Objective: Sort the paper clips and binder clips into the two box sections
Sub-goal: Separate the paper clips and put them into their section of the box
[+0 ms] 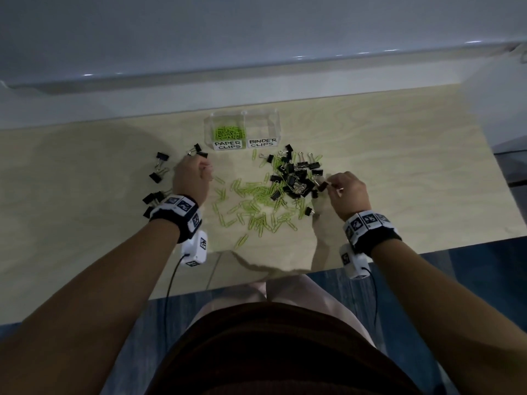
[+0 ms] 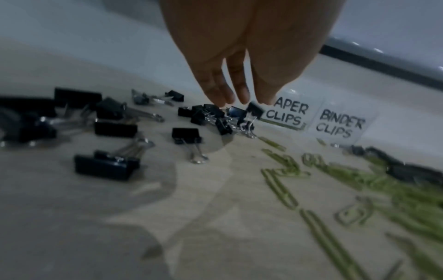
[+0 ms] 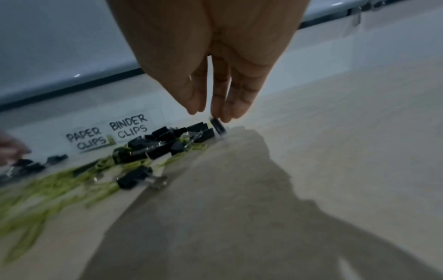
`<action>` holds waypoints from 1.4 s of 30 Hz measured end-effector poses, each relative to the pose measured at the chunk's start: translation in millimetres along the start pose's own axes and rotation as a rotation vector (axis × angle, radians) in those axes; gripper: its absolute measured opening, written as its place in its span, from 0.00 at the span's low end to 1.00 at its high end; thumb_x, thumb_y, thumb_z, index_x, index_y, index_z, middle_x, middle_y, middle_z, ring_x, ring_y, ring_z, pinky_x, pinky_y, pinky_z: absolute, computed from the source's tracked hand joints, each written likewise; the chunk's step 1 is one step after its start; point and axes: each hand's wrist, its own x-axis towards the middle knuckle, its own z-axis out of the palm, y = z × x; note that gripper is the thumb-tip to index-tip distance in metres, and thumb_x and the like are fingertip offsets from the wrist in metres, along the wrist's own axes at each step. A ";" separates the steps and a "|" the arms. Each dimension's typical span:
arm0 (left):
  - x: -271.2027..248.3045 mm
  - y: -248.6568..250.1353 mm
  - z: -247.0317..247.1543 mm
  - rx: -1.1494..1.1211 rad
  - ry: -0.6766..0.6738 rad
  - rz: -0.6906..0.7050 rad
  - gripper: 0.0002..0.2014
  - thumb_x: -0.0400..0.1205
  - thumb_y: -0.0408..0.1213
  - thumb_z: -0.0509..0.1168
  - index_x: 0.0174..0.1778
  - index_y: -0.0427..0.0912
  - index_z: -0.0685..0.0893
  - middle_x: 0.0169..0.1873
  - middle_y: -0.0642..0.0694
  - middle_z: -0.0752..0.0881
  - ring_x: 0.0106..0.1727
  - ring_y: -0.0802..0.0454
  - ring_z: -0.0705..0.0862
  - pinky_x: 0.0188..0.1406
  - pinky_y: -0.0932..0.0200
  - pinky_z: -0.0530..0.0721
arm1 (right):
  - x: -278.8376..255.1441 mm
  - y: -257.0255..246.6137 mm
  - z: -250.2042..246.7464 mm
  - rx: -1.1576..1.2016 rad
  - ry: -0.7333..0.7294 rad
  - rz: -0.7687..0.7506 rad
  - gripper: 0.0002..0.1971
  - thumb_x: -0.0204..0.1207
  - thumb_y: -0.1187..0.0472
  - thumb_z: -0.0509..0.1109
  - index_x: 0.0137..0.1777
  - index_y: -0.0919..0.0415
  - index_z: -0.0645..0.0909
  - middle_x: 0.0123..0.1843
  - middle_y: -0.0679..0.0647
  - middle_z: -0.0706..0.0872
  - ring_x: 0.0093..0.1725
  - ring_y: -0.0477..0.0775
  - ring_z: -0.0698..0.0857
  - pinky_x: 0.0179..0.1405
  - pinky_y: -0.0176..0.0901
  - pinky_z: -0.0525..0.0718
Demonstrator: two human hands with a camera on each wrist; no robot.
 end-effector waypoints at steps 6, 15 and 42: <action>-26.2 48.6 23.5 0.151 -0.192 0.280 0.09 0.78 0.40 0.68 0.53 0.43 0.84 0.56 0.45 0.80 0.61 0.44 0.74 0.63 0.49 0.73 | -28.7 0.0 6.0 -0.246 -0.137 -0.149 0.08 0.69 0.57 0.71 0.47 0.56 0.83 0.50 0.53 0.82 0.49 0.56 0.79 0.50 0.57 0.80; -38.0 92.3 69.2 0.337 -0.473 0.460 0.15 0.78 0.38 0.68 0.60 0.44 0.79 0.61 0.45 0.76 0.63 0.44 0.71 0.65 0.49 0.72 | -39.5 -13.1 29.8 -0.215 -0.242 -0.079 0.07 0.69 0.59 0.73 0.46 0.59 0.83 0.44 0.57 0.80 0.42 0.62 0.80 0.44 0.53 0.80; -39.6 87.0 61.5 0.420 -0.521 0.556 0.16 0.80 0.43 0.66 0.63 0.46 0.77 0.60 0.44 0.74 0.63 0.43 0.70 0.59 0.47 0.76 | -5.7 -60.4 44.5 -0.431 -0.222 -0.014 0.14 0.74 0.52 0.69 0.56 0.58 0.81 0.60 0.58 0.75 0.62 0.64 0.72 0.62 0.67 0.70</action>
